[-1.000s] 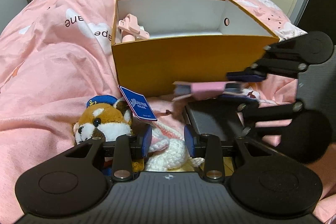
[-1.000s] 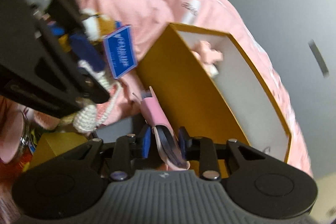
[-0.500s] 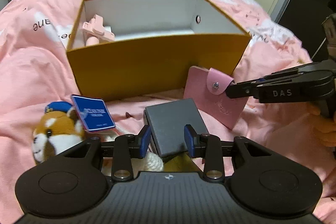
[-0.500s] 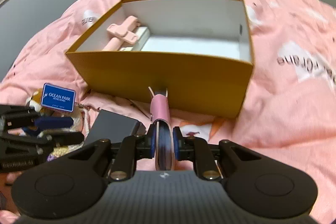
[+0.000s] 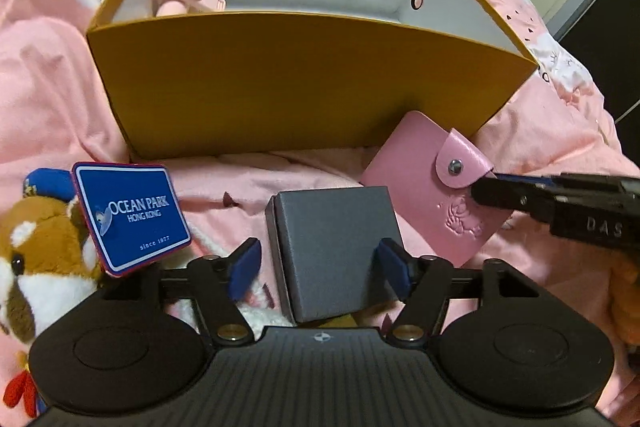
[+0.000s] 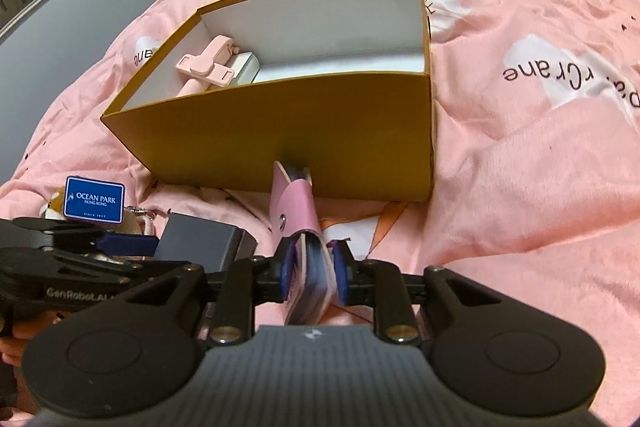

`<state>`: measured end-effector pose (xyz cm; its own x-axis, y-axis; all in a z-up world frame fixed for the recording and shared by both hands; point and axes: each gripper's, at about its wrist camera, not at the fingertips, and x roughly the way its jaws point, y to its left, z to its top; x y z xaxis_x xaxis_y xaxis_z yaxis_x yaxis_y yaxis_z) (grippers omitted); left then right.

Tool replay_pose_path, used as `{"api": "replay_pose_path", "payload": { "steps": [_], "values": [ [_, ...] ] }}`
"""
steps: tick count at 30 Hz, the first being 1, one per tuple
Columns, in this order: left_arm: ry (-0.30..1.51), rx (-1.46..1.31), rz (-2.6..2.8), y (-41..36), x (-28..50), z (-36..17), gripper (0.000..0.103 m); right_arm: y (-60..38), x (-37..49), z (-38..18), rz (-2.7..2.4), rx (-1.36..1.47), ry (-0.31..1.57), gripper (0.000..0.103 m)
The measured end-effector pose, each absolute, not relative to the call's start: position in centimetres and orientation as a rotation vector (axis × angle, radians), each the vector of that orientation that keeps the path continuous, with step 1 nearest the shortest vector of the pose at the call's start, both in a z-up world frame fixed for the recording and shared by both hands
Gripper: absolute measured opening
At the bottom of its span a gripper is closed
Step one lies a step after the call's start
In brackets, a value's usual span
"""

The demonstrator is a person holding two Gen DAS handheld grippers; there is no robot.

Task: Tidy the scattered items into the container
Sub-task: 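Carry the pink wallet with the right tool while the left tool lifts the grey case over the box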

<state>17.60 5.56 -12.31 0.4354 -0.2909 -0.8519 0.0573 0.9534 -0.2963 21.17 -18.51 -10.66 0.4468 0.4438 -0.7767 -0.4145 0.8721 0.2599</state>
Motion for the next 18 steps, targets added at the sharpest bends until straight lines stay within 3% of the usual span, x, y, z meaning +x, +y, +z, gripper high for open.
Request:
{"api": "replay_pose_path", "payload": {
  "steps": [3,8,10,12,16,18],
  "values": [
    [1.115,-0.244,-0.237,5.3,18.2,-12.9,0.090,-18.9,21.4,-11.0,0.533,0.052,0.979,0.027],
    [1.117,-0.222,-0.266,4.1,18.8,-13.3,0.090,-19.0,21.7,-11.3,0.530,0.063,0.990,0.029],
    [1.110,-0.229,-0.261,4.1,18.8,-12.9,0.084,-19.0,21.7,-11.3,0.528,0.063,0.991,0.029],
    [1.094,-0.251,-0.259,4.4,18.4,-12.4,0.072,-19.0,21.8,-11.3,0.528,0.064,0.991,0.029],
    [1.052,-0.344,-0.291,5.5,17.5,-10.9,0.066,-19.0,21.8,-11.3,0.527,0.067,0.991,0.029],
    [1.035,-0.398,-0.332,5.5,17.2,-10.4,0.057,-19.0,21.8,-11.4,0.526,0.062,0.990,0.030]
  ]
}}
